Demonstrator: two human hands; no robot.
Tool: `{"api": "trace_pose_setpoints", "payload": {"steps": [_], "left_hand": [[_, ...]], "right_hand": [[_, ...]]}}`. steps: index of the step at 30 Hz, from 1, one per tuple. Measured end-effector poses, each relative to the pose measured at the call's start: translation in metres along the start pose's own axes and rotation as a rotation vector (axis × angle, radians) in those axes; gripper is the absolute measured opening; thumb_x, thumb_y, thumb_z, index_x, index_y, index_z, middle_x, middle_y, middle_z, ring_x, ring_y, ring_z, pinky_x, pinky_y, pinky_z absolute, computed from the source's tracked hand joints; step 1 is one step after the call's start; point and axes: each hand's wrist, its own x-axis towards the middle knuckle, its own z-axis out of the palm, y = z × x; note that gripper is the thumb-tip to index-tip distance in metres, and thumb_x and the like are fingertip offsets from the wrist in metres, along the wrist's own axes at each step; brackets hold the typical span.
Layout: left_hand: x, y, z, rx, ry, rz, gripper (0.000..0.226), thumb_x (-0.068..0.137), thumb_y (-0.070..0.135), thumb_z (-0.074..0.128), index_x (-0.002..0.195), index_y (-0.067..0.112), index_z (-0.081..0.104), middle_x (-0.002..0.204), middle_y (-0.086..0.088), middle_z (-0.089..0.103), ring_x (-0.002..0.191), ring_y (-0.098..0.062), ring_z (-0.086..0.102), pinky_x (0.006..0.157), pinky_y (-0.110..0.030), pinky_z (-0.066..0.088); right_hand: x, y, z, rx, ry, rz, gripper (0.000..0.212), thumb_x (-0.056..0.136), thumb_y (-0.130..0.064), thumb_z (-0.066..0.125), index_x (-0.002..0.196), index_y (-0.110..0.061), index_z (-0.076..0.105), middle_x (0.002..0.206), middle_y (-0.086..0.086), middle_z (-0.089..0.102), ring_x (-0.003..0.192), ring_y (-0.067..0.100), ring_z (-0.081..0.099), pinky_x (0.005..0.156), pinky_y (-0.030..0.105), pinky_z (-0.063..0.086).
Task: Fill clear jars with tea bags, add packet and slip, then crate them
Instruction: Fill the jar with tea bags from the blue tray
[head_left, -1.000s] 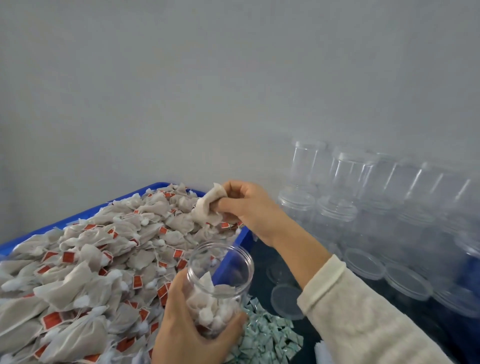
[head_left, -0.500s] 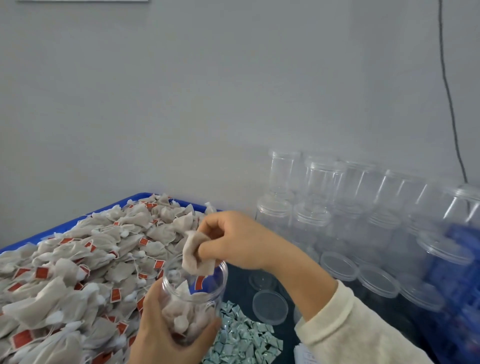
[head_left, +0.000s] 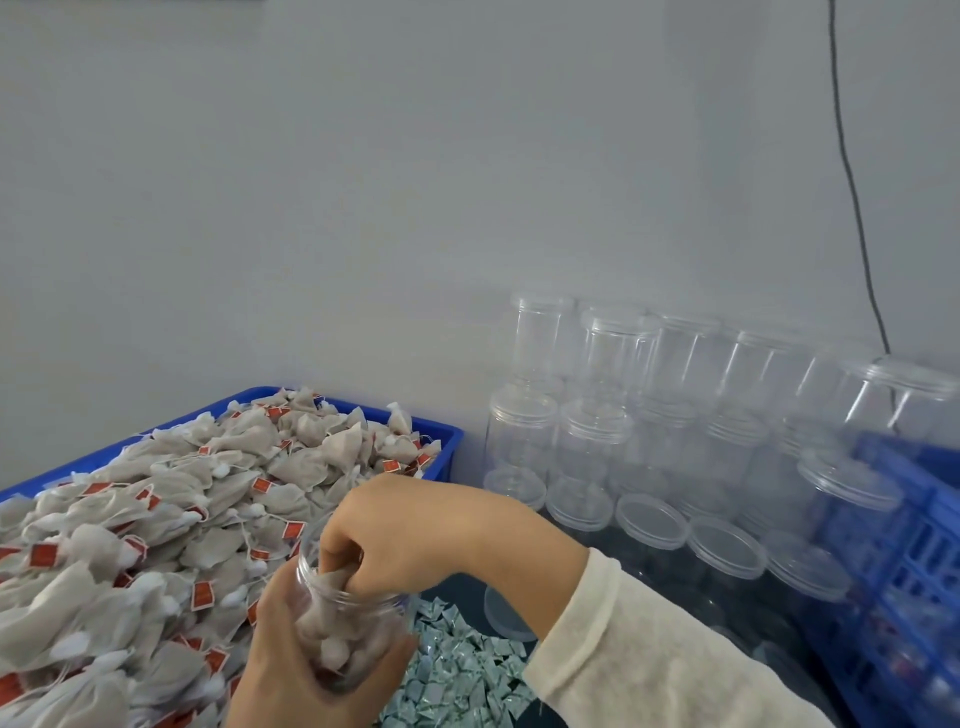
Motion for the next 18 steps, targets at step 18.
{"api": "trace_pose_setpoints", "payload": {"steps": [18], "left_hand": [[-0.009, -0.001, 0.000, 0.225, 0.061, 0.092, 0.112, 0.048, 0.014, 0.093, 0.143, 0.023, 0.034, 0.112, -0.003, 0.063, 0.093, -0.019, 0.063, 0.088, -0.021, 0.046]], "right_hand": [[0.017, -0.014, 0.007, -0.478, -0.187, 0.020, 0.026, 0.100, -0.016, 0.044, 0.079, -0.007, 0.056, 0.067, -0.003, 0.043, 0.054, 0.009, 0.037, 0.042, 0.019, 0.035]]}}
